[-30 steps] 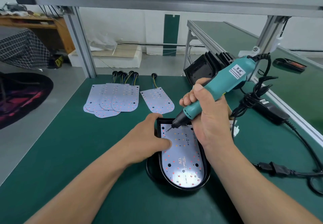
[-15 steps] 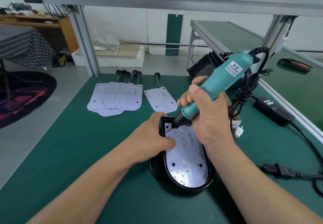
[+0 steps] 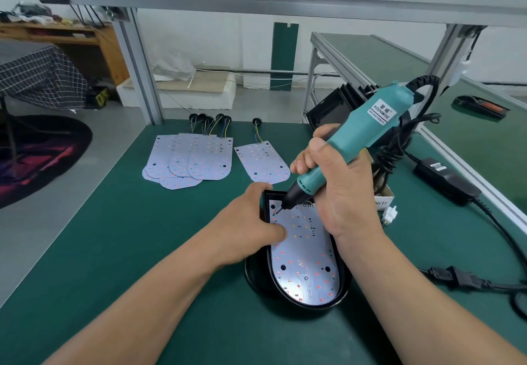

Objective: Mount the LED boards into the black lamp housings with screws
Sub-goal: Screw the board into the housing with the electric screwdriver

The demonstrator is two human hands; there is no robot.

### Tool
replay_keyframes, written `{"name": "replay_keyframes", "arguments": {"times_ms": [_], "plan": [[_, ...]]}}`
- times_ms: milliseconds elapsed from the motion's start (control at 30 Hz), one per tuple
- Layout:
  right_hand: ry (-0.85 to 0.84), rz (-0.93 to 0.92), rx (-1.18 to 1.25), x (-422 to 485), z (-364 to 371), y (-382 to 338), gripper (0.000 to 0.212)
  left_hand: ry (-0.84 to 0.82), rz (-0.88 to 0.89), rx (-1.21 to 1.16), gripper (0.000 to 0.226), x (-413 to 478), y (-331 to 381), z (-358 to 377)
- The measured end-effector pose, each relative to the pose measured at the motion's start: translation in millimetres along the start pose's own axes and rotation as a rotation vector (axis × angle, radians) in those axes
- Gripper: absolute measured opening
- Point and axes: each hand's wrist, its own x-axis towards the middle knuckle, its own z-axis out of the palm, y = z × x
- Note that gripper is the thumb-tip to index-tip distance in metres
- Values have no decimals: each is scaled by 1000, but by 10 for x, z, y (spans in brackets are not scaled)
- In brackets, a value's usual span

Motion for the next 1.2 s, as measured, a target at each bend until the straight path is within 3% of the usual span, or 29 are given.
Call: {"name": "replay_keyframes", "arguments": {"times_ms": [100,367,633,900,1100,1200], "plan": [[-74,-11,-52,-18,10,-3,9,7,4,6,61,-10,18,2],[-249,30,-103,-28,128,20,25,-4,-10,-22,51,-24,22,-17],[-358,97,-111,7,111,66,13,-19,-3,-53,45,3,-7,-32],[-211,20,-74,-46,24,-56,41,-49,-23,-93,51,11,3,-28],[-265,-70,-210,-84,94,-276,34,-43,-31,-95,57,-3,-11,-41],[-163,-52,-205,-21,5,-451,36,-57,-51,-112,59,-3,-11,-49]]}}
